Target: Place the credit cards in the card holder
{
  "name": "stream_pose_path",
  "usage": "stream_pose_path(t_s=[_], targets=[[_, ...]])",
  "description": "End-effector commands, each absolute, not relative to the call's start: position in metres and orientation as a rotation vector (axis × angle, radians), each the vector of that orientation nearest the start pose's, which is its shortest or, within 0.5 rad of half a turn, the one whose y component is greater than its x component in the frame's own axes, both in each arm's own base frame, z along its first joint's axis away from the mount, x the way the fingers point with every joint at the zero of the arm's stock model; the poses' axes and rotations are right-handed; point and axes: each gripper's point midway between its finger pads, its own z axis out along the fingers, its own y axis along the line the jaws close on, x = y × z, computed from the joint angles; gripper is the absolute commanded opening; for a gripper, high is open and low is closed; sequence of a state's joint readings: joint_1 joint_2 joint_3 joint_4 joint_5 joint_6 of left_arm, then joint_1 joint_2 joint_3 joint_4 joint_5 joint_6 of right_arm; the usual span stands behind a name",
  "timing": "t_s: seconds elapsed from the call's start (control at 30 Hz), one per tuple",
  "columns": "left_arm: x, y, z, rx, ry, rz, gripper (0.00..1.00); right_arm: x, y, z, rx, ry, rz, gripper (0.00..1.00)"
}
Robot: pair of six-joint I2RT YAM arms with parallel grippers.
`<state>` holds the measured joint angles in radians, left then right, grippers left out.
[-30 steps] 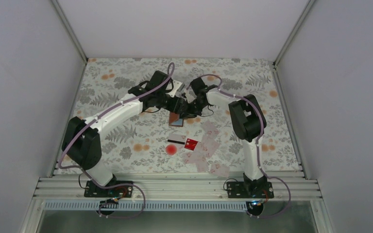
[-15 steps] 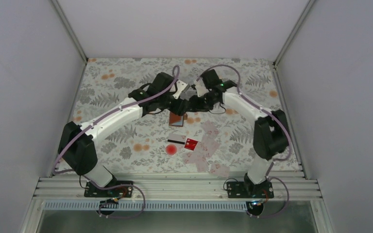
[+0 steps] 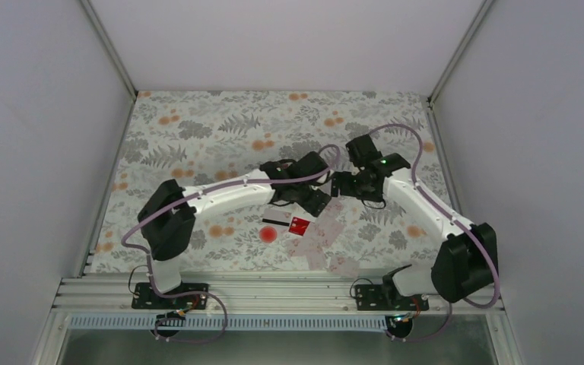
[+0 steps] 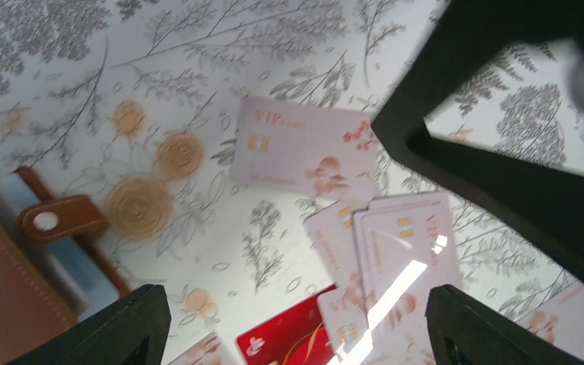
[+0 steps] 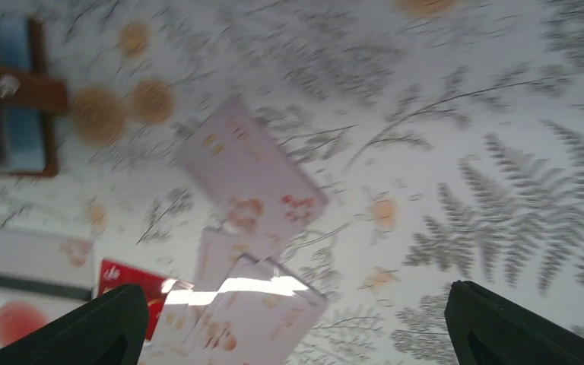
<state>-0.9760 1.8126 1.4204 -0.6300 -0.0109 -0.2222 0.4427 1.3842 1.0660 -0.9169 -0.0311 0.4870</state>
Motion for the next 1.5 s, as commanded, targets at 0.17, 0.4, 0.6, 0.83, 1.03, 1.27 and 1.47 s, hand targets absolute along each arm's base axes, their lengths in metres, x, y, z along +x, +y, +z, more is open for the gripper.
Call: stream_pose_path(t_s=[0.17, 0.4, 0.6, 0.83, 1.03, 1.27, 1.47], targets=[[0.231, -0.396, 0.087, 0.994, 2.613, -0.234, 0.95, 0.304, 0.074, 0.159, 0.435, 2.626, 0.122, 0.99], [0.223, -0.398, 0.092, 1.036, 2.618, -0.256, 0.97, 0.311, 0.037, 0.162, 0.596, 2.588, 0.085, 0.99], [0.211, -0.404, 0.104, 1.024, 2.645, -0.355, 0.97, 0.316, 0.029, 0.169, 0.678, 2.596, 0.181, 0.99], [0.203, -0.41, 0.082, 0.975, 2.714, -0.274, 0.96, 0.315, 0.025, 0.194, 0.681, 2.517, 0.211, 0.99], [0.19, -0.429, 0.073, 1.005, 2.755, -0.31, 0.96, 0.301, 0.037, 0.196, 0.593, 2.521, 0.309, 0.99], [0.195, -0.441, 0.052, 1.017, 2.783, -0.147, 0.97, 0.289, 0.045, 0.199, 0.532, 2.513, 0.373, 0.99], [0.196, -0.436, 0.039, 0.955, 2.834, -0.002, 0.97, 0.285, 0.05, 0.209, 0.506, 2.498, 0.417, 0.99]])
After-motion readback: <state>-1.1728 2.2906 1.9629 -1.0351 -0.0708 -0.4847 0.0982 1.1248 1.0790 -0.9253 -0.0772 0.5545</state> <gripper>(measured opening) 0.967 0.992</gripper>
